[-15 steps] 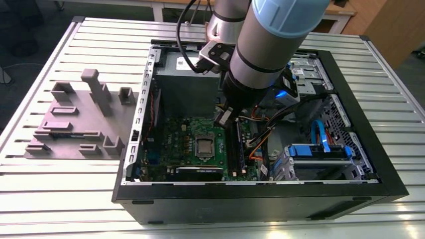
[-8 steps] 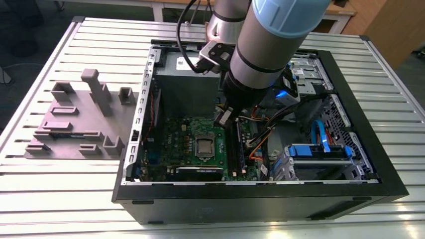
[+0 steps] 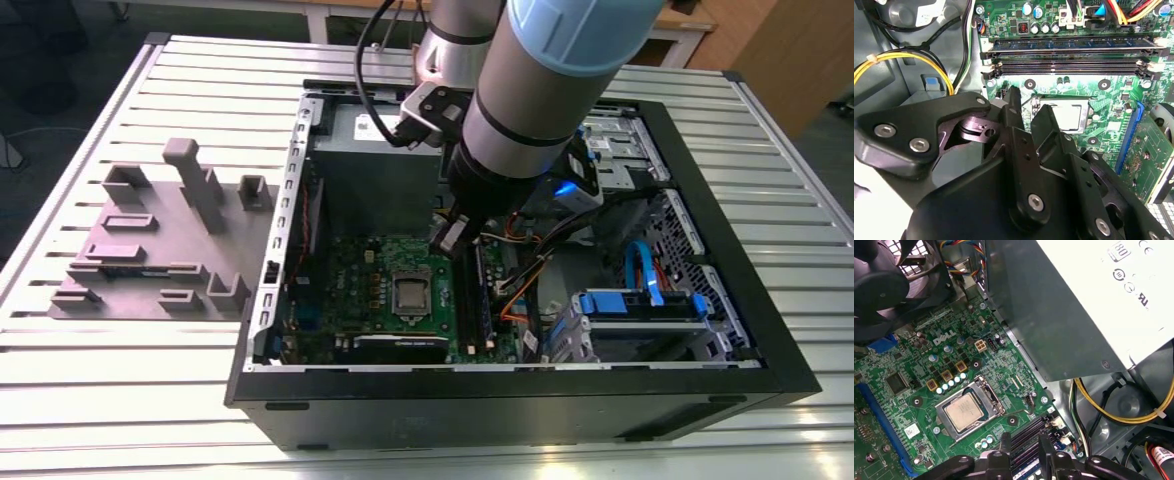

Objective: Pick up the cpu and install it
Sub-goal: 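Install the first cpu locking lever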

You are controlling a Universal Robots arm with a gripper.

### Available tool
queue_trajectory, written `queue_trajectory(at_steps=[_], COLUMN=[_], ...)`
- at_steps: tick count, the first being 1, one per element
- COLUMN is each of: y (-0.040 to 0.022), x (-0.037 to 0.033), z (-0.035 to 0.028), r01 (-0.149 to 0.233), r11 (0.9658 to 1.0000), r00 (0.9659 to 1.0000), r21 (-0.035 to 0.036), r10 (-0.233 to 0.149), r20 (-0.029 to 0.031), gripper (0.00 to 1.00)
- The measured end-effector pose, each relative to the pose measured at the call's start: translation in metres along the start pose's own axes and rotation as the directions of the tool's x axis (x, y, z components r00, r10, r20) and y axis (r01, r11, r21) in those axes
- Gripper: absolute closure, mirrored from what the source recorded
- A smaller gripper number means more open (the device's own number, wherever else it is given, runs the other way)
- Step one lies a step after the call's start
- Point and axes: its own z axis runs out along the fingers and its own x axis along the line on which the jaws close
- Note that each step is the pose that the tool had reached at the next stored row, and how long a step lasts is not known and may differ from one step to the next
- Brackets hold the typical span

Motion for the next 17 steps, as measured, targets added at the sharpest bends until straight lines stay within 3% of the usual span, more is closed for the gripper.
queue_trajectory(at_steps=[3,5,6,8,15,17], y=[-0.0001,-0.0001,-0.0001,-0.0002,-0.0003,-0.0003], x=[-0.0001,-0.0001,-0.0001,-0.0001,-0.0002,-0.0003], z=[0.0,0.0,0.0,0.0,0.0,0.0], r01=[0.0,0.0,0.0,0.0,0.0,0.0], r11=[1.0,1.0,1.0,1.0,1.0,1.0], r00=[1.0,1.0,1.0,1.0,1.0,1.0], r21=[0.0,0.0,0.0,0.0,0.0,0.0], r10=[0.0,0.0,0.0,0.0,0.0,0.0], r20=[0.0,0.0,0.0,0.0,0.0,0.0001], gripper=[0.65,0.78,0.78,0.9,0.9,0.83])
